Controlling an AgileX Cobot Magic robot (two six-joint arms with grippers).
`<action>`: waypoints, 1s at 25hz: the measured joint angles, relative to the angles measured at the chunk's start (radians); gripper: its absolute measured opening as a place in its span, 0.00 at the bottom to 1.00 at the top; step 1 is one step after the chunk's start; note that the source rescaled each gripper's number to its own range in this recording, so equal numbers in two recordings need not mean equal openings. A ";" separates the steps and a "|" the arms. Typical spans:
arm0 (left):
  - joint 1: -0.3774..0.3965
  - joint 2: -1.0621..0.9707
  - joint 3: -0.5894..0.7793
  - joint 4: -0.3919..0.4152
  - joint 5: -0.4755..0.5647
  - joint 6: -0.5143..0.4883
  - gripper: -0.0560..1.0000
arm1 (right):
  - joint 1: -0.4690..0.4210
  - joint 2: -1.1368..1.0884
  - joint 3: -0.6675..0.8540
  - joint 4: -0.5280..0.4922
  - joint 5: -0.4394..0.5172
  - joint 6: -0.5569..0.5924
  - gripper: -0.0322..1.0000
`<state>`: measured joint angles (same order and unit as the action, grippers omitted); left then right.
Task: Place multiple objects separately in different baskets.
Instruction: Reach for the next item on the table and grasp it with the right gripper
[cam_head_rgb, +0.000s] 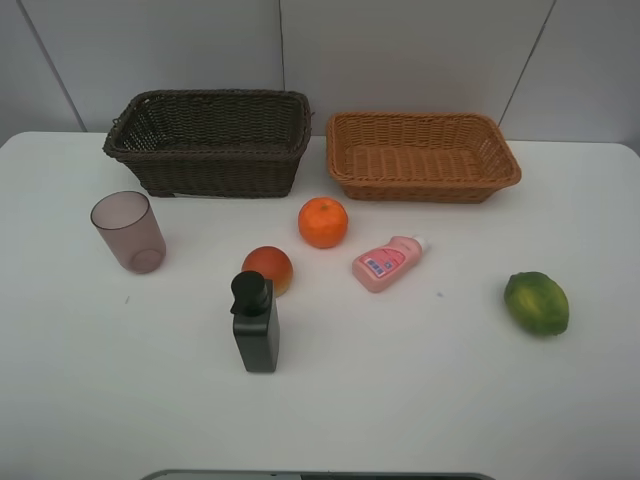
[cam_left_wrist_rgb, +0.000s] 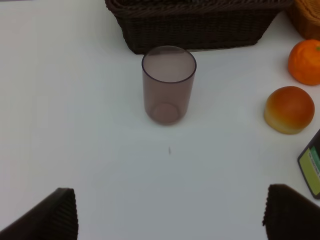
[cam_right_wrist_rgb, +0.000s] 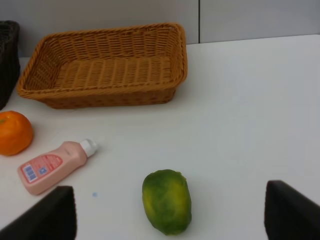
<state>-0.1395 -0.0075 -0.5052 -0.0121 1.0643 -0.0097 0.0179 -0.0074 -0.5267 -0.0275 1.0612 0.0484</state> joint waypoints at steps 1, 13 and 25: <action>0.000 0.000 0.000 0.000 0.000 0.000 0.96 | 0.000 0.000 0.000 0.000 0.000 0.000 0.64; 0.000 0.000 0.000 0.000 0.000 0.000 0.96 | 0.000 0.000 0.000 -0.001 0.000 0.000 0.64; 0.000 0.000 0.000 0.000 0.000 0.000 0.96 | 0.000 0.000 0.000 -0.001 0.000 0.000 0.64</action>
<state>-0.1395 -0.0075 -0.5052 -0.0121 1.0643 -0.0097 0.0179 -0.0074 -0.5267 -0.0281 1.0612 0.0484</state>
